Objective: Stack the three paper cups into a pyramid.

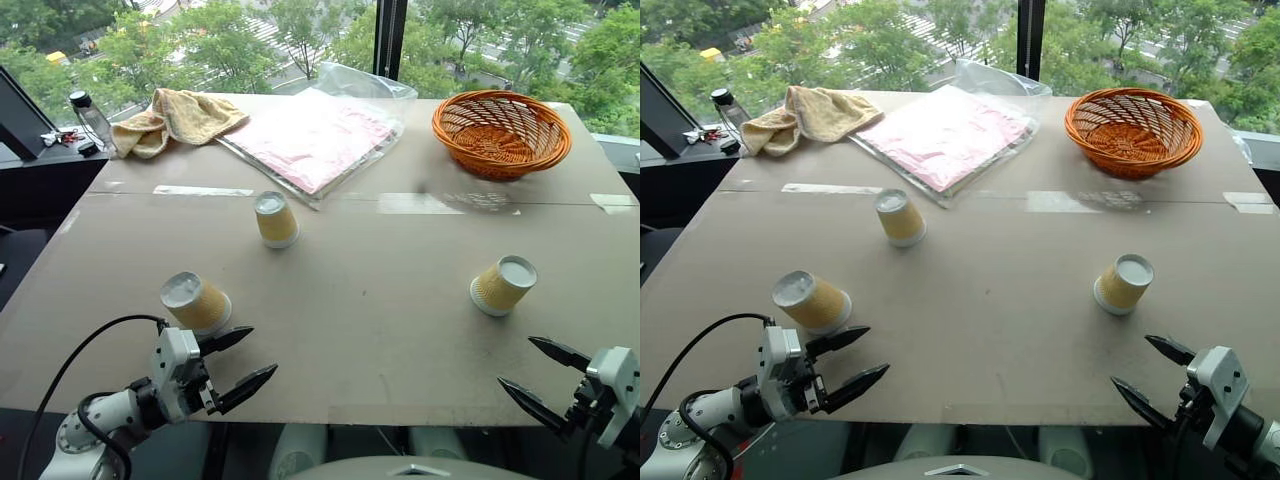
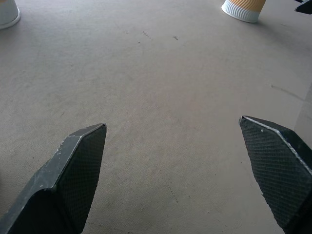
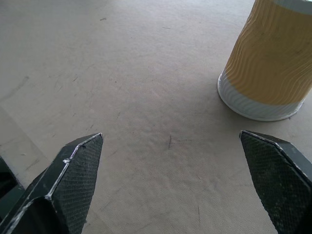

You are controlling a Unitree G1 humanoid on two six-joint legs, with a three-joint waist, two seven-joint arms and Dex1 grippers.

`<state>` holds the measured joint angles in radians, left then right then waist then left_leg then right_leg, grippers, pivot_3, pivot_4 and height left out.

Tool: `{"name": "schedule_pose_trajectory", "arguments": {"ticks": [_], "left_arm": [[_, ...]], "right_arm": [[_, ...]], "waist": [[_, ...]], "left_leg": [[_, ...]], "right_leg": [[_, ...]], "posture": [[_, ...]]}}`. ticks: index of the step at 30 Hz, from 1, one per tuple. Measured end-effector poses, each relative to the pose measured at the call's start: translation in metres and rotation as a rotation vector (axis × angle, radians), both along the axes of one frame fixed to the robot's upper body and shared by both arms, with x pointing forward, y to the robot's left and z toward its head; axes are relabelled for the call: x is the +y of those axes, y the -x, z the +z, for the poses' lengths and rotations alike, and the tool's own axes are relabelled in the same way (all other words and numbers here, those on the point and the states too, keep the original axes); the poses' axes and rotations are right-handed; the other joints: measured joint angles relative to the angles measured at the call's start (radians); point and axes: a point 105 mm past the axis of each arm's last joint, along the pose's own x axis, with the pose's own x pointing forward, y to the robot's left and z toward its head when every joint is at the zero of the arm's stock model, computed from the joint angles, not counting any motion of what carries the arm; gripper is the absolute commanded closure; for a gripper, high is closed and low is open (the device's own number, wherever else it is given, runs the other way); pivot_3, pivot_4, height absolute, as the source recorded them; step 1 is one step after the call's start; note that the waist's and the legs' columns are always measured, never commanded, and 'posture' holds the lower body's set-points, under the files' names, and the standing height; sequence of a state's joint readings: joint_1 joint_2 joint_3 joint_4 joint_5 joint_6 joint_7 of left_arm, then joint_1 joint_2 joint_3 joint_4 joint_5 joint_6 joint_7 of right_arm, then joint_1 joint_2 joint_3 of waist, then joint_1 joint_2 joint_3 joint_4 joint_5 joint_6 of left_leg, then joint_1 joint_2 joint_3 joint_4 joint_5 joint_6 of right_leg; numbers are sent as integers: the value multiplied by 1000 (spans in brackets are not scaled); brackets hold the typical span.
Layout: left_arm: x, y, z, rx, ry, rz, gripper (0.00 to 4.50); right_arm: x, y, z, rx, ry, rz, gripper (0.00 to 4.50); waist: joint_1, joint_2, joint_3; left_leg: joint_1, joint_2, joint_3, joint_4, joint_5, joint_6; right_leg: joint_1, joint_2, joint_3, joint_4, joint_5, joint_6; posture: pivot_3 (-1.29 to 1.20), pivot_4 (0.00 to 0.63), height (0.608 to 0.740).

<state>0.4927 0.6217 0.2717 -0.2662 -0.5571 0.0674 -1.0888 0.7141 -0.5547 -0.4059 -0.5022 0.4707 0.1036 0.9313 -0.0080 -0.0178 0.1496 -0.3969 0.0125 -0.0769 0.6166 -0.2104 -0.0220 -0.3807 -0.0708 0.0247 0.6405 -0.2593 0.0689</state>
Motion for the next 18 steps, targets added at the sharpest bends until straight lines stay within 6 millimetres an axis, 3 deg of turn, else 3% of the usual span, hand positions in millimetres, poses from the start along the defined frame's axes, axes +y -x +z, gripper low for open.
{"name": "schedule_pose_trajectory", "arguments": {"ticks": [8, 18], "left_arm": [[-8, 11, 15, -26, 34, 7, 0], [9, 19, 17, -52, 101, 341, 0]], "right_arm": [[17, -9, 13, -65, -47, 68, 75], [69, -3, 36, -124, -136, 389, 75]], "waist": [[-2, -2, 3], [0, -8, 7]], "left_leg": [[0, 4, 0, 0, 0, 0], [-1, 2, 0, 0, -1, 0]], "right_leg": [[0, 0, 0, 0, 0, 0], [0, 1, 0, -1, 0, 0]], "posture": [[0, 150, 740], [0, 150, 740]]}}
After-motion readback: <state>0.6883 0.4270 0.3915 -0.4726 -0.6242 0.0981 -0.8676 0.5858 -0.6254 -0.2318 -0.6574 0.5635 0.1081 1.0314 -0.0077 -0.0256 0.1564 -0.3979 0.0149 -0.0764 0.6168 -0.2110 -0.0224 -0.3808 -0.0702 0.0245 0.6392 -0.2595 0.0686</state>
